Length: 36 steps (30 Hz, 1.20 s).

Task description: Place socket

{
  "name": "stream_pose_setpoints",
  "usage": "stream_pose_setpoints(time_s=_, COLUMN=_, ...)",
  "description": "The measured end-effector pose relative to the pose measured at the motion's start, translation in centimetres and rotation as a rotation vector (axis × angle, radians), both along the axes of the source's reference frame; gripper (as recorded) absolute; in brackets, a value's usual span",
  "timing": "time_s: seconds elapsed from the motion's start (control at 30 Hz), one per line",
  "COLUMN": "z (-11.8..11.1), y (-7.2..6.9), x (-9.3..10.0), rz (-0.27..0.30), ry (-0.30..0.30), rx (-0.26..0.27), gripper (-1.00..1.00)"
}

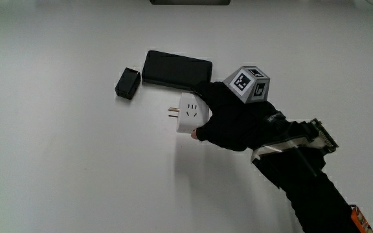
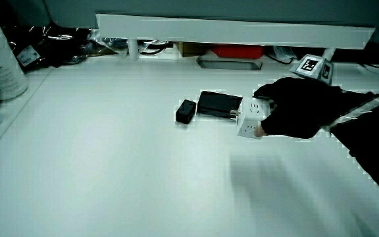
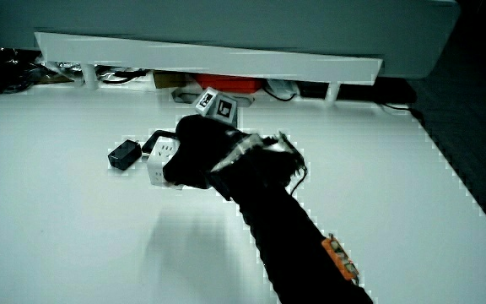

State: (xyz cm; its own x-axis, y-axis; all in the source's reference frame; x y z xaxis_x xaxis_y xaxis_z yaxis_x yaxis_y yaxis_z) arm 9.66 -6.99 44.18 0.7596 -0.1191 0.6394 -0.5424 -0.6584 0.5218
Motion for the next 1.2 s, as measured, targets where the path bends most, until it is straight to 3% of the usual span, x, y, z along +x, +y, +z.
stream_pose_setpoints(time_s=0.23, z=2.9, y=-0.5, x=-0.2, rz=0.038, ry=0.017, rx=-0.061, gripper=0.00)
stream_pose_setpoints(time_s=0.33, z=3.8, y=-0.5, x=-0.6, rz=0.056, ry=0.014, rx=-0.061, gripper=0.00)
stream_pose_setpoints(time_s=0.6, z=6.5, y=-0.6, x=-1.8, rz=0.056, ry=0.051, rx=-0.103, gripper=0.00)
stream_pose_setpoints(time_s=0.93, z=9.4, y=-0.3, x=-1.3, rz=0.092, ry=0.060, rx=-0.164, gripper=0.00)
stream_pose_setpoints(time_s=1.03, z=8.8, y=-0.3, x=-1.3, rz=0.101, ry=0.025, rx=-0.174, gripper=0.00)
stream_pose_setpoints(time_s=1.2, z=9.3, y=-0.2, x=-1.3, rz=0.106, ry=0.034, rx=-0.189, gripper=0.00)
